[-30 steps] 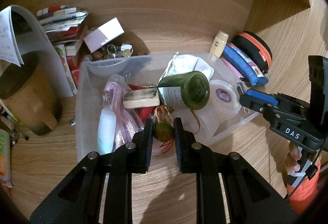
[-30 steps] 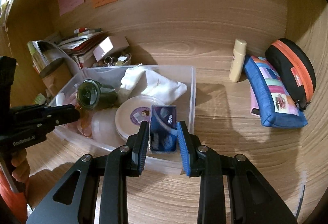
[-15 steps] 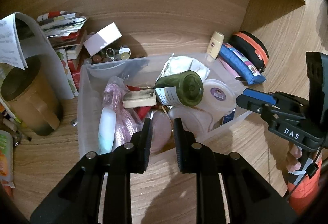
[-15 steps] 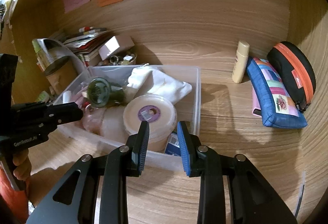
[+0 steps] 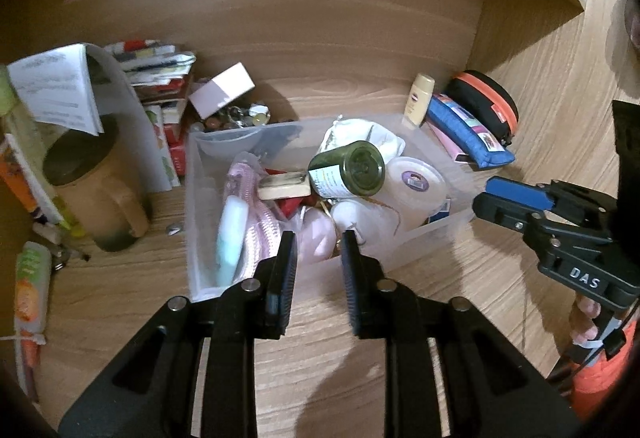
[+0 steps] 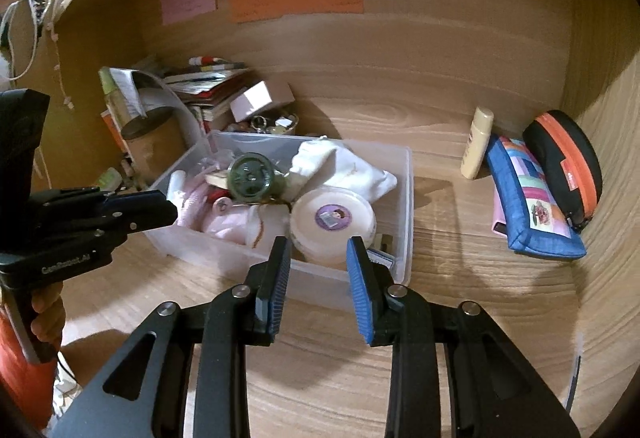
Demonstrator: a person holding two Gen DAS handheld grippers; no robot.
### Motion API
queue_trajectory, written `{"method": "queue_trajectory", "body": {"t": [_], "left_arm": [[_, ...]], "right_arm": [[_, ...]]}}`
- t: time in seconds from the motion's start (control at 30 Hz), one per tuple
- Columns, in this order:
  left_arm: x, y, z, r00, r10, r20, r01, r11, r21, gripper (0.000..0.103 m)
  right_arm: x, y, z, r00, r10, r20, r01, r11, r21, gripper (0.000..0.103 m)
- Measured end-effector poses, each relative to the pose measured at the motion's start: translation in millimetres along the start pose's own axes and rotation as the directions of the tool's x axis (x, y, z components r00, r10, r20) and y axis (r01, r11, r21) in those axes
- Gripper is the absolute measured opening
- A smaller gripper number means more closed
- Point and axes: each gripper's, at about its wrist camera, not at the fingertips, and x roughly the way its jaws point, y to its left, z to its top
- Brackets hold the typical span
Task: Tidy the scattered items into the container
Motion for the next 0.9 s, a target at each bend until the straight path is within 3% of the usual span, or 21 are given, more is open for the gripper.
{"method": "queue_trajectory", "body": {"t": [0.23,0.37,0.5,0.67,0.77,0.9], "left_arm": [[-21.3,-5.7,-10.8,0.996,0.079,0.051,-0.080,0.997,0.000,0.037],[-33.4,-10.6,-17.0,0.989,0.115,0.094,-0.116,0.993,0.003,0.059],[-46.7,-15.4,-23.1,0.983,0.132,0.131,-0.132,0.991,-0.004,0.074],[-57.5,-19.7,-30.1,0.977,0.159,0.144,-0.159,0.987,-0.009,0.078],[-64.5,-20.6,-35.4,0.975,0.158,0.157,-0.156,0.987,-0.030,0.088],[-71.7,-23.0,-41.4,0.970,0.170,0.176,-0.164,0.985,-0.049,0.092]], "right_arm": [[-23.6,11.3,-4.2,0.999,-0.009,0.053,0.010,1.000,-0.022,0.057],[-37.4,16.9,-7.5,0.996,-0.020,0.088,0.024,0.999,-0.039,0.069],[-47.3,22.0,-9.7,0.993,-0.031,0.111,0.037,0.998,-0.053,0.079],[-58.4,24.6,-14.4,0.992,-0.024,0.123,0.029,0.999,-0.038,0.082],[-63.6,23.9,-17.7,0.992,-0.015,0.127,0.018,1.000,-0.022,0.083],[-66.9,23.6,-23.7,0.992,-0.018,0.126,0.019,1.000,-0.010,0.085]]}}
